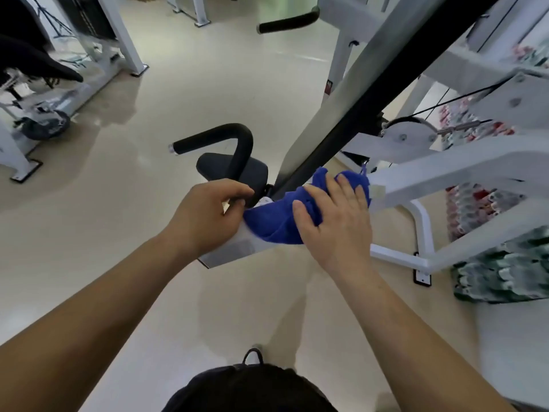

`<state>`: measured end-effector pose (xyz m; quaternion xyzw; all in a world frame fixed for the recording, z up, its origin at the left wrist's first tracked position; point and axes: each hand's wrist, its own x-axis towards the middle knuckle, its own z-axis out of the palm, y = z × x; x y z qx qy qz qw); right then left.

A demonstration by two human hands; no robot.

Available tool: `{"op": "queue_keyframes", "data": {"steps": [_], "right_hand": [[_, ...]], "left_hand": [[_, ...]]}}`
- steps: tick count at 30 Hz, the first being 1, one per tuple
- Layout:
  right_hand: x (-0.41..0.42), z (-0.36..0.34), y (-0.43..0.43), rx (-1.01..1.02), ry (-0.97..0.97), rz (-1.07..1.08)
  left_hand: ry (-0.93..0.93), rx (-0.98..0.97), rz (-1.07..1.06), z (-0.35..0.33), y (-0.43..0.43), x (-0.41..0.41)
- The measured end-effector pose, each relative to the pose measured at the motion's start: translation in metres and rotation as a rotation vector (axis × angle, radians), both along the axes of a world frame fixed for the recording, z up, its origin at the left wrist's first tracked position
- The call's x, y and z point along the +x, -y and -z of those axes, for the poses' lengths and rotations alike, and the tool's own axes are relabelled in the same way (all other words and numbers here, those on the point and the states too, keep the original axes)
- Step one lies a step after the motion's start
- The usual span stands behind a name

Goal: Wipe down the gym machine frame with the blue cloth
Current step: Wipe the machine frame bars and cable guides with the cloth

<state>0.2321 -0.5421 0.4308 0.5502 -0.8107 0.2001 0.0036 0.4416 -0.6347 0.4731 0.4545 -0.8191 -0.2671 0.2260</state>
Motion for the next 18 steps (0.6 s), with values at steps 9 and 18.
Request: {"op": "queue_keyframes", "data": {"steps": [9, 18], "right_hand": [[0.128, 0.014, -0.017, -0.043, 0.024, -0.083], [0.171, 0.017, 0.020, -0.220, 0.134, 0.358]], "left_hand": [[-0.034, 0.018, 0.064, 0.010, 0.054, 0.032], [0.028, -0.202, 0.545, 0.038, 0.129, 0.050]]}}
